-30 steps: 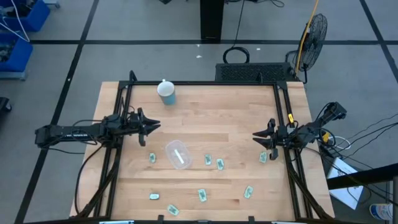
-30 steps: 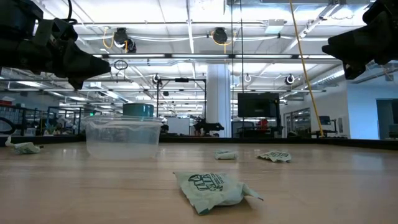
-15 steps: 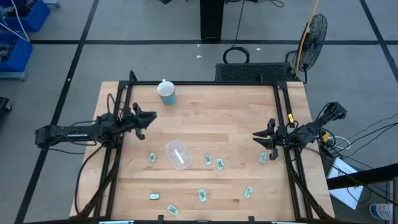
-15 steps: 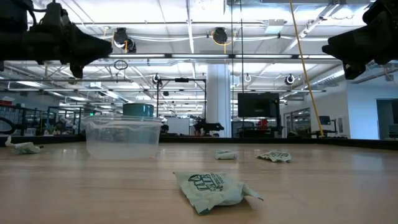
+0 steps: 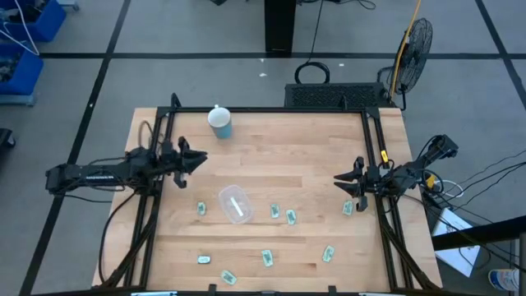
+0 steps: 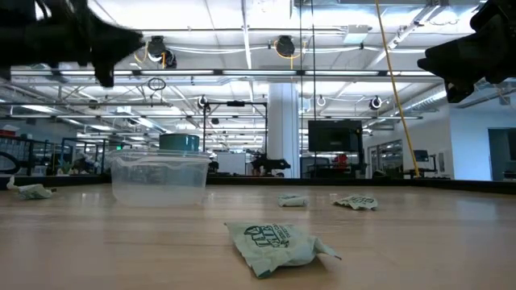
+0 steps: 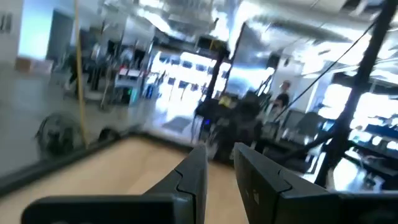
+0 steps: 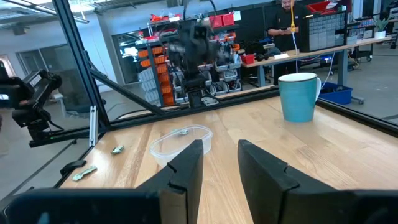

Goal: Pick and place Stevia / Truvia into bins
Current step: Put the stevia packet into the transparent container

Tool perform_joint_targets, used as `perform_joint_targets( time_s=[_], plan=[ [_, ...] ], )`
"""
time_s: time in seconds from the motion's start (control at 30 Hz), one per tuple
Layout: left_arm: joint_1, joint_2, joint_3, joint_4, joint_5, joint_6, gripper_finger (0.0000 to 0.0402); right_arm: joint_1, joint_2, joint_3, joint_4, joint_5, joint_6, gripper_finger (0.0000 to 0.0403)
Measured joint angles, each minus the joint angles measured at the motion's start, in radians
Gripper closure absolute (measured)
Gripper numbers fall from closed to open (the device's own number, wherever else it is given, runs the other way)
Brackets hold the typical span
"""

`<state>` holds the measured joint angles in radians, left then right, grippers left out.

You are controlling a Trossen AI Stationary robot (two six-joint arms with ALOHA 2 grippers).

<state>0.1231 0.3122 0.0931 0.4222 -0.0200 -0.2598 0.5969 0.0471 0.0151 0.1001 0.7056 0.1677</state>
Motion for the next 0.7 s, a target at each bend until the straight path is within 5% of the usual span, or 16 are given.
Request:
perform_joint_targets(
  time_s=[0.17, 0.37, 0.7],
  plan=[
    [-0.038, 0.096, 0.229, -0.330, -0.049, 0.045, 0.0316, 0.000, 0.000, 0.000, -0.001, 0.000, 0.000, 0.0307],
    [-0.129, 0.317, 0.473, -0.764, -0.051, -0.073, 0.0316, 0.000, 0.000, 0.000, -0.002, 0.000, 0.000, 0.0307],
    [-0.428, 0.666, 0.517, -1.051, -0.013, -0.363, 0.0316, 0.000, 0.000, 0.000, -0.002, 0.000, 0.000, 0.0307]
  ],
)
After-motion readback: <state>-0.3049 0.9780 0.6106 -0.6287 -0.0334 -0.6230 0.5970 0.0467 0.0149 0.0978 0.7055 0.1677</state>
